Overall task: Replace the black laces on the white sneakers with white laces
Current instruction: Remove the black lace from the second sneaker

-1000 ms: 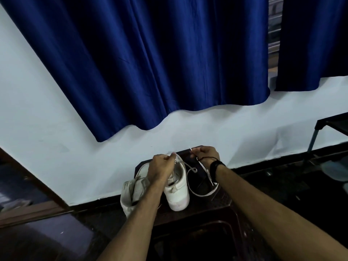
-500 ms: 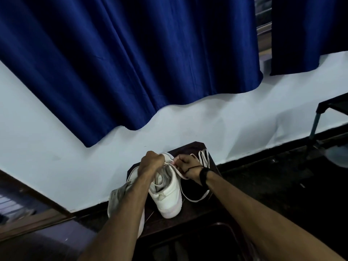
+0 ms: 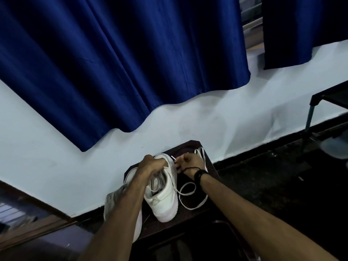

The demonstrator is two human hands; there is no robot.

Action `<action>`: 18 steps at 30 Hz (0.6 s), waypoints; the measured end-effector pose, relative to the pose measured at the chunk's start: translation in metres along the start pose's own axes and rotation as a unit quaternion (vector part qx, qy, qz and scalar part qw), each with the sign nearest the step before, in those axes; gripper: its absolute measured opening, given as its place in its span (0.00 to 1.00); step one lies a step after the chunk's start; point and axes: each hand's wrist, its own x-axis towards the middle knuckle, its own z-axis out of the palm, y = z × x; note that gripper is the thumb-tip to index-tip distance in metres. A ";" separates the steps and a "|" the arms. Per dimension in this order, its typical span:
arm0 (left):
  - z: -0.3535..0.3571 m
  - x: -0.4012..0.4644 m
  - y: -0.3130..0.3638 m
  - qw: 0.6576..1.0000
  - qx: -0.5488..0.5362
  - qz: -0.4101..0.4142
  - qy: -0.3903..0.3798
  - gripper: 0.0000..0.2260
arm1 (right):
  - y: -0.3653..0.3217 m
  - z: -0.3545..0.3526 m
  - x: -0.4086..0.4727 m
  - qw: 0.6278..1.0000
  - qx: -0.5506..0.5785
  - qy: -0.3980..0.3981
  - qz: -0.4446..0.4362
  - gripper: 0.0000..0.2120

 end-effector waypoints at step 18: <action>0.032 -0.004 -0.035 0.959 -0.276 -0.036 0.057 0.05 | -0.016 0.006 -0.010 0.982 -0.124 0.012 -0.140 0.08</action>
